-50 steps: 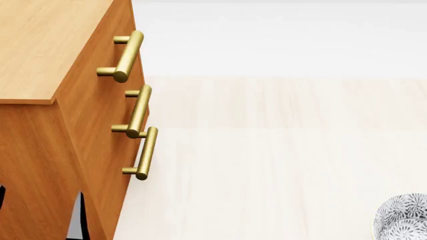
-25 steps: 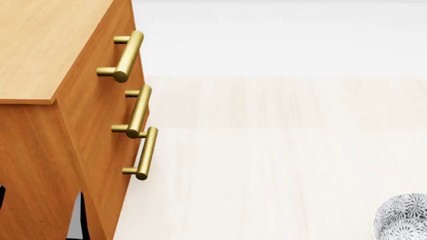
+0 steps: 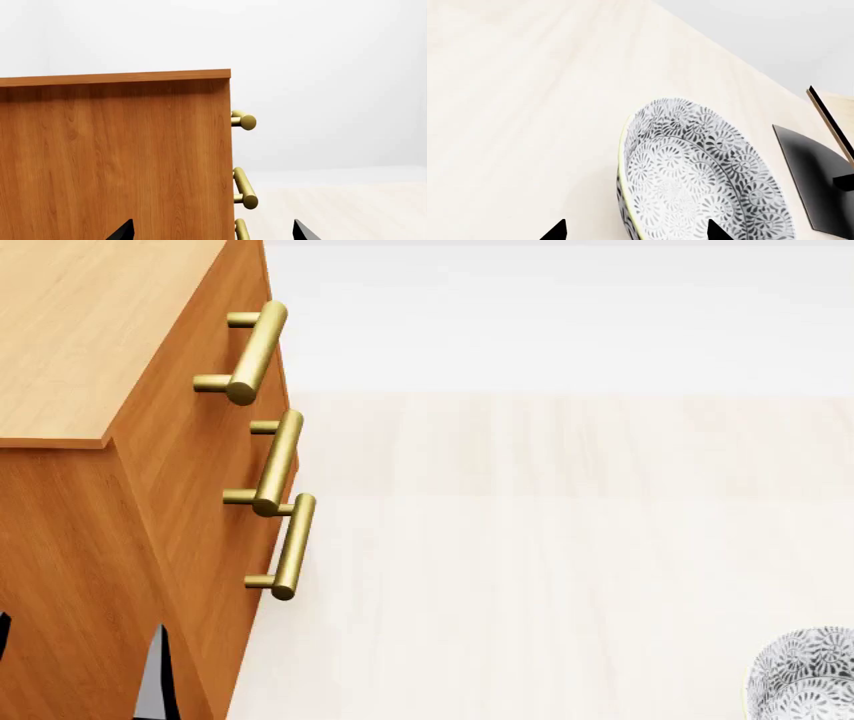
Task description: Close the top drawer of the cabinet and put the bowl on top of it.
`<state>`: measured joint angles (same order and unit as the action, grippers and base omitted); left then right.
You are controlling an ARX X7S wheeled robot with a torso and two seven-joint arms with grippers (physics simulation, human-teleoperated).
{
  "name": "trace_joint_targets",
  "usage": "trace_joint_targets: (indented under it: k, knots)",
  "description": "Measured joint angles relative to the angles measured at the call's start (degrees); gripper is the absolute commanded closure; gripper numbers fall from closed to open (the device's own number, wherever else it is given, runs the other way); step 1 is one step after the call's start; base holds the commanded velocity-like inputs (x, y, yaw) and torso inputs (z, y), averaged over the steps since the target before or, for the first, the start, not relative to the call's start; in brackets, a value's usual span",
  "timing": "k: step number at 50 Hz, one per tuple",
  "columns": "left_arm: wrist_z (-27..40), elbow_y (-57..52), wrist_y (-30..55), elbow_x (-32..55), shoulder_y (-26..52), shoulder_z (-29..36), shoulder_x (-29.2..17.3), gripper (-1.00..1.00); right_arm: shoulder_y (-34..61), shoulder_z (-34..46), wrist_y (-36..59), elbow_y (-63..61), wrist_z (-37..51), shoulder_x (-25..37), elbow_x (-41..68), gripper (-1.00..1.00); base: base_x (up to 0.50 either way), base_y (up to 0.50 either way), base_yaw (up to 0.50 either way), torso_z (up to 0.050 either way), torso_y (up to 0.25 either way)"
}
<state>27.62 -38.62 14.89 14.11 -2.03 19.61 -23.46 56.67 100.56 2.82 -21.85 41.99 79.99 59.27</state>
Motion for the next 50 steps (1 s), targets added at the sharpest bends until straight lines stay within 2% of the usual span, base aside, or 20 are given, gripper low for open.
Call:
trace_joint_targets:
  k: [50]
  knots:
    - [0.7, -0.2, -0.1, 0.3, 0.2, 0.4, -0.6, -1.00, -1.0, -0.3, -1.0, 1.8, 0.1, -1.0, 0.0, -1.00, 0.00, 0.00, 0.00, 0.000, 0.000]
